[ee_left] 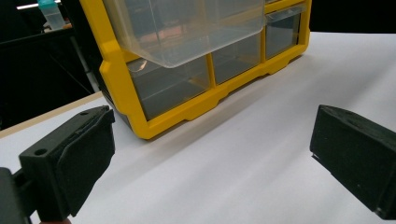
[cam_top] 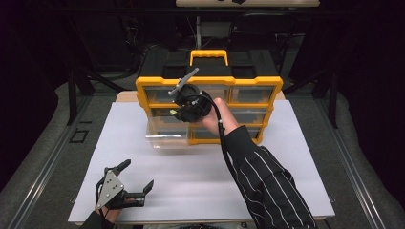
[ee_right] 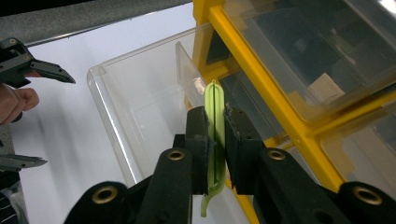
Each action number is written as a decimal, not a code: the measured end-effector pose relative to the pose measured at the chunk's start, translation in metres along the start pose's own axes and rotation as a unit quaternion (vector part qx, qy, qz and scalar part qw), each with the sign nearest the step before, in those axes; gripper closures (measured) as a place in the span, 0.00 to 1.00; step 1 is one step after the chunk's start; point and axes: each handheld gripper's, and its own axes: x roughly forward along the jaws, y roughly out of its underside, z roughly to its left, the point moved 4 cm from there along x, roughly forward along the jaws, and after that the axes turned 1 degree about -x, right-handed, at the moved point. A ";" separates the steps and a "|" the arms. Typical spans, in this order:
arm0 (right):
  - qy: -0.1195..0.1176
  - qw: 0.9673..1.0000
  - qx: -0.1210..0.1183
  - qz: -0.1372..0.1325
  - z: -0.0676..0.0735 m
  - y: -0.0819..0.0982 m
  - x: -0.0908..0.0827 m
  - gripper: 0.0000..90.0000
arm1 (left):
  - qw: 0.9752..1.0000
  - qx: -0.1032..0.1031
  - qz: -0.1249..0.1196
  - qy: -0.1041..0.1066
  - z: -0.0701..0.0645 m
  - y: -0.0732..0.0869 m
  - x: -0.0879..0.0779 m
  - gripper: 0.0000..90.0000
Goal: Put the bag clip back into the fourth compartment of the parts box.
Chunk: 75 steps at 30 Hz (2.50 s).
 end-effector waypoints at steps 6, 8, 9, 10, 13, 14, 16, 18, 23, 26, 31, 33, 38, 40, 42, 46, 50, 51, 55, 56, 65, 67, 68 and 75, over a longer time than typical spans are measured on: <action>-0.006 1.000 -0.003 0.002 0.004 -0.003 0.007 0.89 | 1.000 0.000 0.000 0.000 0.000 0.000 0.000 0.00; -0.007 1.000 -0.006 0.005 0.006 -0.003 0.011 0.89 | 1.000 0.000 0.000 0.000 0.000 0.000 0.000 0.00; -0.007 1.000 -0.006 0.005 0.006 -0.003 0.011 0.89 | 1.000 0.000 0.000 0.000 0.000 0.000 0.000 0.00; -0.007 1.000 -0.005 0.006 0.007 -0.003 0.014 0.89 | 1.000 0.000 0.000 0.000 0.000 0.000 0.000 0.00; -0.008 1.000 -0.006 0.008 0.008 -0.002 0.017 0.89 | 1.000 0.000 0.000 0.000 0.000 0.000 0.000 0.00; -0.008 1.000 -0.007 0.013 0.009 0.000 0.021 0.89 | 1.000 0.000 0.000 0.000 0.000 0.000 0.000 0.00; -0.009 1.000 -0.002 0.016 0.009 0.002 0.023 0.82 | 1.000 -0.001 0.001 0.000 0.000 0.000 0.000 0.00; -0.014 1.000 0.003 0.012 0.009 0.003 0.025 0.66 | 1.000 -0.002 0.000 0.001 -0.001 0.000 0.000 0.00; -0.020 1.000 0.009 0.002 0.007 0.009 0.021 0.40 | 1.000 0.000 0.001 0.000 0.000 0.000 0.000 0.00; -0.014 1.000 0.019 -0.011 0.006 0.014 0.014 0.21 | 1.000 -0.001 0.001 0.002 -0.001 0.000 0.000 0.00; 0.001 1.000 0.019 -0.018 0.006 0.027 0.002 0.03 | 1.000 -0.001 0.001 0.001 -0.001 0.000 0.001 0.00; 0.002 1.000 0.021 -0.018 0.006 0.029 0.001 0.02 | 1.000 0.000 0.000 0.002 -0.001 0.000 0.001 0.00; 0.007 0.999 0.022 -0.026 0.006 0.040 -0.005 0.00 | 1.000 0.000 0.000 0.002 -0.001 0.000 0.001 0.00; 0.011 0.999 0.023 -0.028 0.006 0.049 -0.009 0.00 | 1.000 0.000 0.000 0.002 -0.001 0.000 0.001 0.00; 0.015 0.999 0.023 -0.029 0.007 0.052 -0.010 0.00 | 1.000 0.000 0.000 0.002 -0.001 0.000 0.001 0.00; 0.019 0.998 0.035 -0.042 0.007 0.070 -0.018 0.00 | 1.000 0.000 0.000 0.002 -0.001 0.000 0.001 0.00; 0.023 0.998 0.043 -0.048 0.006 0.082 -0.021 0.00 | 1.000 0.000 0.000 0.002 -0.001 0.000 0.001 0.00; 0.025 0.997 0.046 -0.051 0.006 0.086 -0.022 0.00 | 1.000 0.000 0.000 0.002 -0.001 0.000 0.001 0.00; 0.034 0.997 0.052 -0.054 0.007 0.103 -0.025 0.00 | 1.000 0.000 0.000 0.003 -0.001 0.000 0.001 0.00; 0.037 0.996 0.054 -0.056 0.007 0.111 -0.027 0.00 | 1.000 0.000 0.000 0.003 -0.001 0.000 0.001 0.00; 0.043 0.995 0.068 -0.062 0.010 0.141 -0.029 0.00 | 1.000 0.000 0.000 0.002 -0.001 0.000 0.001 0.00; 0.048 0.994 0.074 -0.067 0.009 0.149 -0.029 0.00 | 1.000 0.001 0.001 0.002 -0.001 0.000 0.001 0.00; 0.050 0.993 0.079 -0.070 0.010 0.156 -0.030 0.00 | 1.000 -0.001 0.000 0.001 -0.001 0.000 0.001 0.00; 0.063 0.991 0.087 -0.079 0.012 0.177 -0.032 0.00 | 1.000 0.002 0.002 0.001 -0.002 0.000 0.001 0.00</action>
